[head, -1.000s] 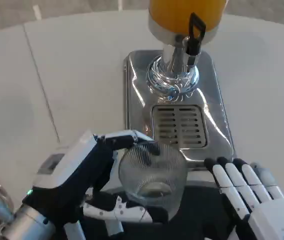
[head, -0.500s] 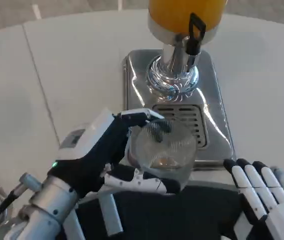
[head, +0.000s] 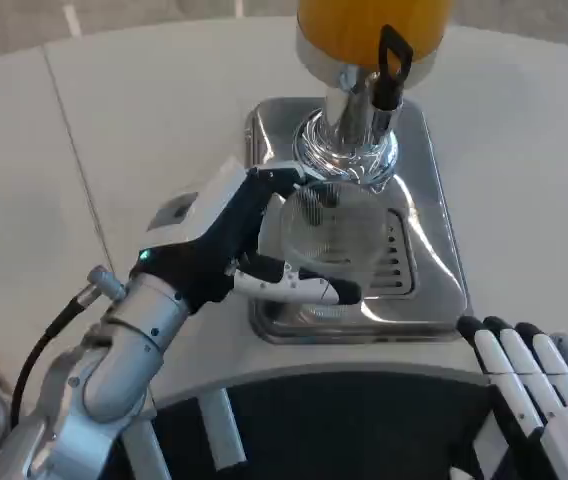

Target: Grasp the cup under the faucet to collect the drink, then remove the cup.

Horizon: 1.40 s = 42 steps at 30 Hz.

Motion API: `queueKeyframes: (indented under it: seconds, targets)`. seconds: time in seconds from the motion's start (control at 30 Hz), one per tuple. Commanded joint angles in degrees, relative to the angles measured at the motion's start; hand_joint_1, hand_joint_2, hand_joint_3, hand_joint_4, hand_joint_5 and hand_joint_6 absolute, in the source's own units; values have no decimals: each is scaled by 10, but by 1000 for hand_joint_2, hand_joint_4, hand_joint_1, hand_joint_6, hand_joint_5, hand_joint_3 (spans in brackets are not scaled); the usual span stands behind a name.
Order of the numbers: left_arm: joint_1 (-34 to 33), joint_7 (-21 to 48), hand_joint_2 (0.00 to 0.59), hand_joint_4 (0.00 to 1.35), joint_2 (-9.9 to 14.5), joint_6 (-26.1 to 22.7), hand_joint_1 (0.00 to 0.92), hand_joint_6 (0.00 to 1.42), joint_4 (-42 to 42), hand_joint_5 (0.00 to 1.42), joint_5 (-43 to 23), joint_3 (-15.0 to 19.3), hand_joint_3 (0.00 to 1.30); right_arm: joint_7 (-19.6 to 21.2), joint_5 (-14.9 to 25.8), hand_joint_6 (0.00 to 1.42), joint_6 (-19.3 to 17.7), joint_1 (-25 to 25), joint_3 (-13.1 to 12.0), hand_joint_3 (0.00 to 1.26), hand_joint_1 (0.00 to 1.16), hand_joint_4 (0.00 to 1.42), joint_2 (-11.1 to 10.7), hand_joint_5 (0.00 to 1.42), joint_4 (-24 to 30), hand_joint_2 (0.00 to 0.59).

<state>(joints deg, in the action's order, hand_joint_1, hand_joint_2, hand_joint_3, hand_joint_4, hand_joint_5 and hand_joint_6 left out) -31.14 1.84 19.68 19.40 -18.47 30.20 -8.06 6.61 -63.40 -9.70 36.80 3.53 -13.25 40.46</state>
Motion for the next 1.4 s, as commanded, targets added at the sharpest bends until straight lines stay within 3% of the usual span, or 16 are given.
queueKeyframes:
  seconds: [0.03,0.5,0.77,1.17,1.3,1.4]
  targets:
    - [-42,-20,0,1248,-1,16,702,1424,-48,1380,1,-12,1008,-7,5,0,5,8,3,0,109,0,3,0,0,573]
    - [-91,-43,0,1236,-15,17,702,1424,-111,1380,-2,-38,1008,-21,3,0,15,-9,7,0,106,0,9,0,-2,567]
    - [-110,-68,0,1235,-25,-18,708,1424,-131,1380,0,-34,1008,-20,4,0,14,-2,7,0,107,0,9,0,1,566]
    - [-101,-68,0,1234,-16,-21,709,1424,-131,1380,-9,-37,1008,-21,0,0,15,-3,12,0,119,0,12,0,2,561]
    - [-96,-66,0,1120,-17,-20,694,1424,-128,1320,-13,-37,928,-21,-1,0,16,-4,14,0,122,0,12,0,1,560]
    - [-95,-68,0,1003,-19,-21,632,1424,-129,1264,-16,-36,832,-21,-1,0,18,-8,15,0,124,0,13,0,-1,560]
